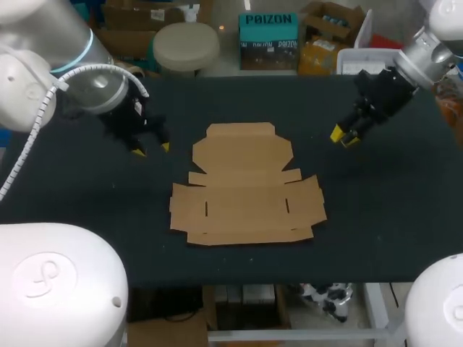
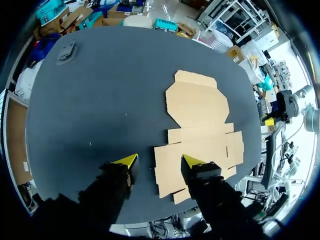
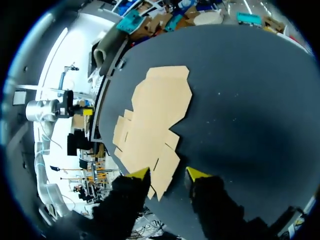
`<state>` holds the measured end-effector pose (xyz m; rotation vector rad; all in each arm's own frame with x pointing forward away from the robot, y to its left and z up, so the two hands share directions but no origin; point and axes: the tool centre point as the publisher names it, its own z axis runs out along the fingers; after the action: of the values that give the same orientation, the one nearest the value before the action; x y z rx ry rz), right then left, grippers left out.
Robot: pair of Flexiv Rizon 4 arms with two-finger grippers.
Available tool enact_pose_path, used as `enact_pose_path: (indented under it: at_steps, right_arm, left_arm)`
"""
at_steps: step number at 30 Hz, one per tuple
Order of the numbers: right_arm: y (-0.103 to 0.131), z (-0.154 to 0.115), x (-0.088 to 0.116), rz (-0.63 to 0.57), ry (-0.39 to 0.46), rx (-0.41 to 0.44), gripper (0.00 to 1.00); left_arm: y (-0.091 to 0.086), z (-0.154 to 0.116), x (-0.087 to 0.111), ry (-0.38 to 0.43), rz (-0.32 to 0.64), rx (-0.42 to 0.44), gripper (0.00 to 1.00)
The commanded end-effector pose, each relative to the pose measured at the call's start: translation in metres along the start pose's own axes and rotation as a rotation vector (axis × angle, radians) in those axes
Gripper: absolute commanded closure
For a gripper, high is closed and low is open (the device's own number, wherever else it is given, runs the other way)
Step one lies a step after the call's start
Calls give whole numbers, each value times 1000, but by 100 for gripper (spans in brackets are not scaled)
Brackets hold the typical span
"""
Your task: Assemble the packaging by folding the flat box into shape, placing the metal phone stand inside, and closing the box properly
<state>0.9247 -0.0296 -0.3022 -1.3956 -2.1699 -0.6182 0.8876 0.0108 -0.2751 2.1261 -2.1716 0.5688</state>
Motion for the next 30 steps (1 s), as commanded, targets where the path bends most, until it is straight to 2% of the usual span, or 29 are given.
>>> enact_pose_path:
  at_steps: [1,20,26,30]
  right_arm:
    - [-1,1,3,2,-8,-1,100]
    - [-1,1,3,2,-8,-1,100]
    - [-6,16,2,3,14,-3,100]
    - [-10,30,-2,-7,40,-3,100]
  left_arm:
    - [-1,6,3,-4,54,-23,100]
    - [-2,9,4,4,71,-31,100]
    - [1,27,1,28,84,-9,100]
    - [6,36,3,59,129,1,100]
